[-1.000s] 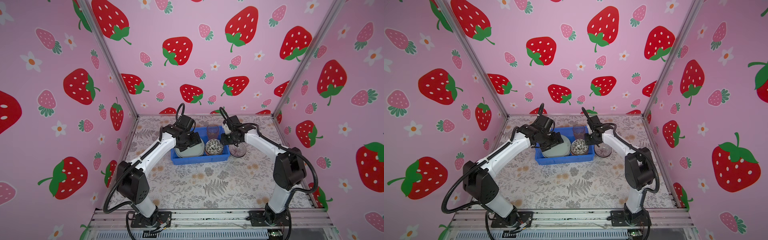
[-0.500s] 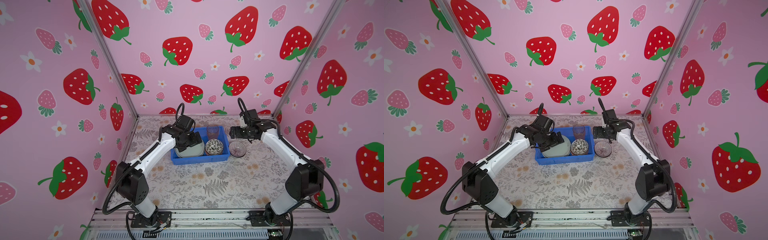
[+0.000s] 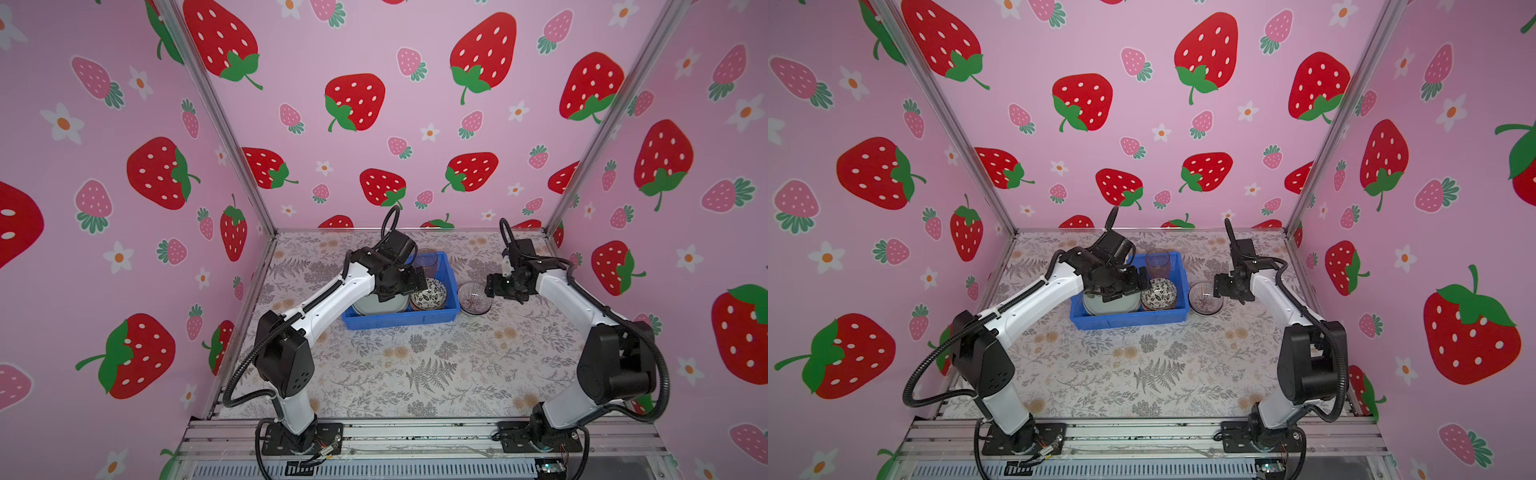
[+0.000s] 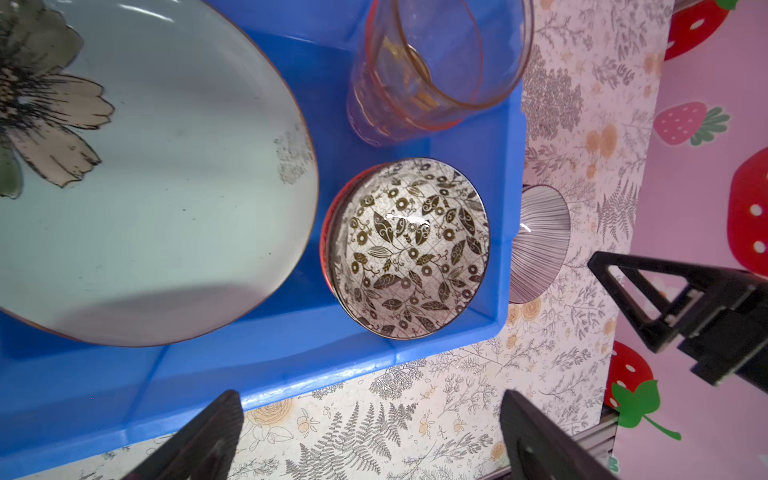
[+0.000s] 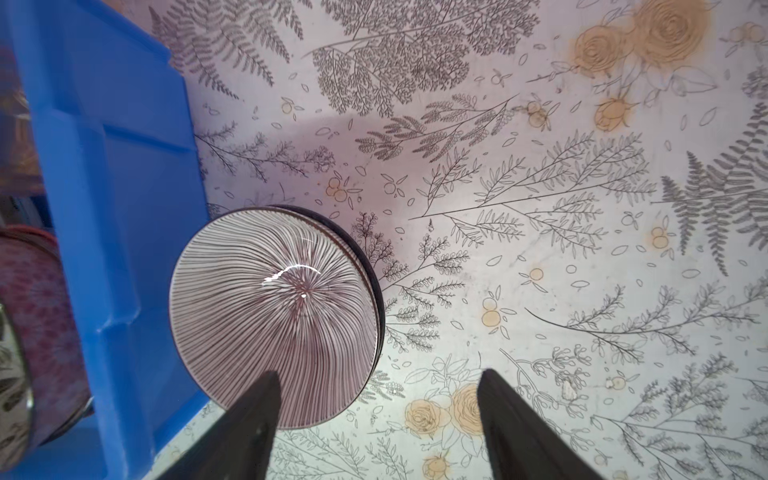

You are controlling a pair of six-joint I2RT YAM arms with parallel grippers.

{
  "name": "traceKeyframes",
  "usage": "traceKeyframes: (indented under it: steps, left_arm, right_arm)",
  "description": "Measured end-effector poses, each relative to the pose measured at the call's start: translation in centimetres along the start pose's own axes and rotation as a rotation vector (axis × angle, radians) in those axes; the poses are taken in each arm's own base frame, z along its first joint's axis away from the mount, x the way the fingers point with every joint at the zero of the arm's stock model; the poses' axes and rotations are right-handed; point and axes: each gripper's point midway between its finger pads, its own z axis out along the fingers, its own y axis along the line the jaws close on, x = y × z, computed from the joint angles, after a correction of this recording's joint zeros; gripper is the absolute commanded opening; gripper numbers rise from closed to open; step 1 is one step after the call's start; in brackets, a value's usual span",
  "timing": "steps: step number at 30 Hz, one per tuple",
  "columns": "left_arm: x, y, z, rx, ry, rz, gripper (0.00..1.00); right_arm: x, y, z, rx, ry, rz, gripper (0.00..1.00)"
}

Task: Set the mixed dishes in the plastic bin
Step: 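Open the right gripper and move it down to the purple-striped bowl, then grip the purple-striped bowl rim with the right gripper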

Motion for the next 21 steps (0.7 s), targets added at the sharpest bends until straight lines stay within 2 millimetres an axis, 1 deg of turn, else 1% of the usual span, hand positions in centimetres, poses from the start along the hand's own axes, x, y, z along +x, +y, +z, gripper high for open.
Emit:
traceKeyframes:
  steps: [3,5,6,7,8,12,16,21]
  left_arm:
    - [0.9,-1.9,0.8,0.056,0.034,0.043,0.99]
    - [1.5,-2.8,1.3,0.09,0.06,0.062,0.99]
    - [1.7,-3.1,1.5,0.101,0.072,0.07,0.99]
    - [1.9,-3.2,1.7,0.103,0.079,0.075,0.99]
    - [2.0,-3.3,1.8,0.107,0.086,0.081,0.99]
    - [2.2,-3.7,1.8,0.121,0.094,0.099,0.99]
    - [2.1,-4.0,1.6,0.134,0.093,0.112,0.99]
    - [2.3,-4.2,1.5,0.143,0.098,0.127,0.99]
  right_arm:
    - [0.5,0.0,1.3,-0.001,0.028,-0.006,0.58]
    - [0.6,0.0,2.0,-0.004,0.037,-0.009,0.53]
    - [0.6,0.0,2.2,-0.006,0.04,-0.01,0.52]
    - [0.5,0.1,2.3,-0.009,0.038,-0.009,0.48]
    - [0.4,0.1,2.4,-0.011,0.036,-0.009,0.45]
    - [0.0,0.4,2.5,-0.024,0.017,-0.01,0.39]
    - [-0.2,0.7,3.0,-0.033,0.016,-0.014,0.35]
    - [0.2,0.8,4.1,-0.035,0.04,-0.014,0.31]
